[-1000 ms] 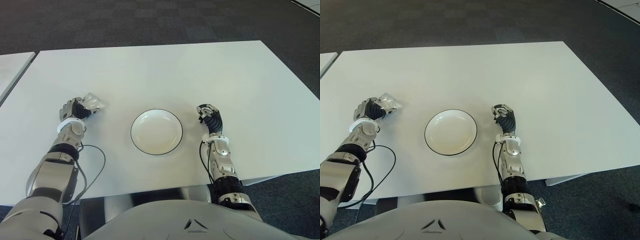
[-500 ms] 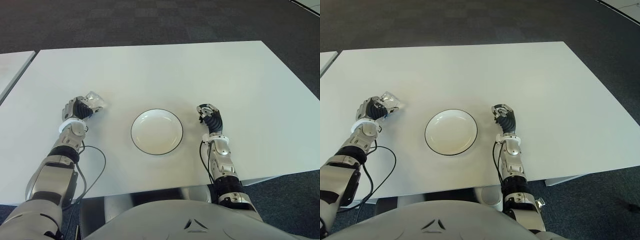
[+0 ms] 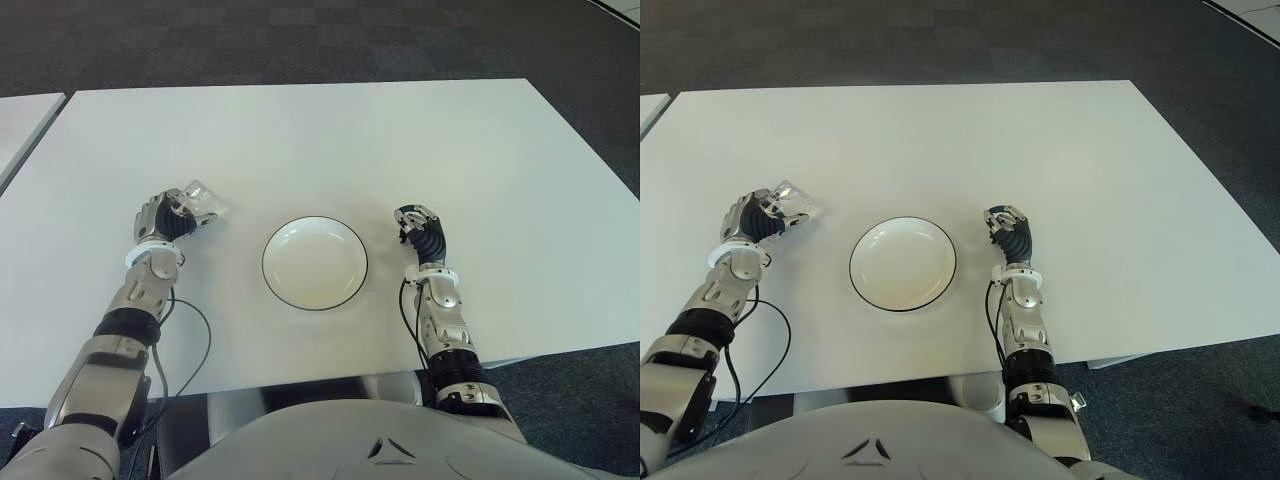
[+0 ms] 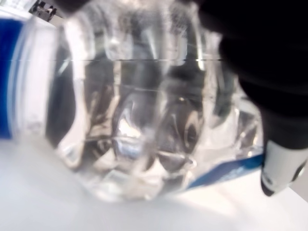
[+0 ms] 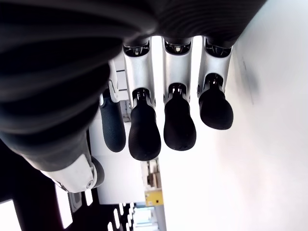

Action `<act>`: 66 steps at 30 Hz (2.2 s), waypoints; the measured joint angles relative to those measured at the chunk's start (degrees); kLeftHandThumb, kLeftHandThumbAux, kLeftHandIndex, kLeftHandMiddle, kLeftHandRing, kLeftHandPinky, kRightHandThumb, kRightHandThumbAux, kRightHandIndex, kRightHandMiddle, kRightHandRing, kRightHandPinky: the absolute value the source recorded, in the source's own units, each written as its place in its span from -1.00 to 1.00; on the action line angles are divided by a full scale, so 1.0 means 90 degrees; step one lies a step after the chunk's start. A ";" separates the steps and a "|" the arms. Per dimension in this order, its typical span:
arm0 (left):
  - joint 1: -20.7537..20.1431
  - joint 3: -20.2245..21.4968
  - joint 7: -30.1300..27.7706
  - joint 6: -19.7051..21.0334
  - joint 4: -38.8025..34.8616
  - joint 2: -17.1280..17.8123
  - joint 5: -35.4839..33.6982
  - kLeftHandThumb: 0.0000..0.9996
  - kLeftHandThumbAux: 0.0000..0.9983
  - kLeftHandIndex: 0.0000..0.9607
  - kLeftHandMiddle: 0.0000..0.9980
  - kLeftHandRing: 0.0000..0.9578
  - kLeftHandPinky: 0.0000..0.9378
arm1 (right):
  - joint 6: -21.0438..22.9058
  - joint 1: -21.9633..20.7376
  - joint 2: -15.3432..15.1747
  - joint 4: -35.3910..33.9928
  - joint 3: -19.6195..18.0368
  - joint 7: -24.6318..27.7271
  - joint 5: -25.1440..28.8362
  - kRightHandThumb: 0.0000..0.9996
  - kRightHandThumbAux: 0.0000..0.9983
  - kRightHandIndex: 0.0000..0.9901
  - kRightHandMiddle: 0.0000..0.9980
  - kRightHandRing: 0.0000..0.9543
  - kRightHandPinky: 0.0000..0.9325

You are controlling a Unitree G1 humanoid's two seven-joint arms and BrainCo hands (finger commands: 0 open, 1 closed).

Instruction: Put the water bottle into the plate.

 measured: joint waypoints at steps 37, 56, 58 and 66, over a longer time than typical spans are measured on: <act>0.0763 -0.0719 -0.1179 0.0174 -0.4799 -0.0917 0.0890 0.70 0.34 -0.18 0.07 0.79 0.76 | 0.0045 0.0159 0.0077 -0.0113 0.0138 0.0044 0.0000 0.41 0.46 -0.12 0.51 0.54 0.58; 0.0851 -0.1936 -0.1864 -0.0707 -0.4155 -0.1226 0.1350 0.70 0.34 -0.18 0.06 0.75 0.69 | 0.0089 0.0215 0.0076 -0.0209 0.0199 0.0062 -0.0004 0.41 0.46 -0.12 0.50 0.52 0.56; 0.0849 -0.1985 -0.1947 -0.0685 -0.4147 -0.1241 0.1409 0.70 0.34 -0.18 0.06 0.74 0.68 | 0.0098 0.0217 0.0069 -0.0212 0.0204 0.0057 -0.0020 0.41 0.46 -0.12 0.49 0.52 0.55; 0.0780 -0.2372 -0.2159 -0.0571 -0.3515 -0.1307 0.1794 0.70 0.34 -0.18 0.06 0.71 0.69 | 0.0214 0.0235 0.0035 -0.0273 0.0226 -0.0005 -0.0073 0.40 0.46 -0.12 0.48 0.51 0.57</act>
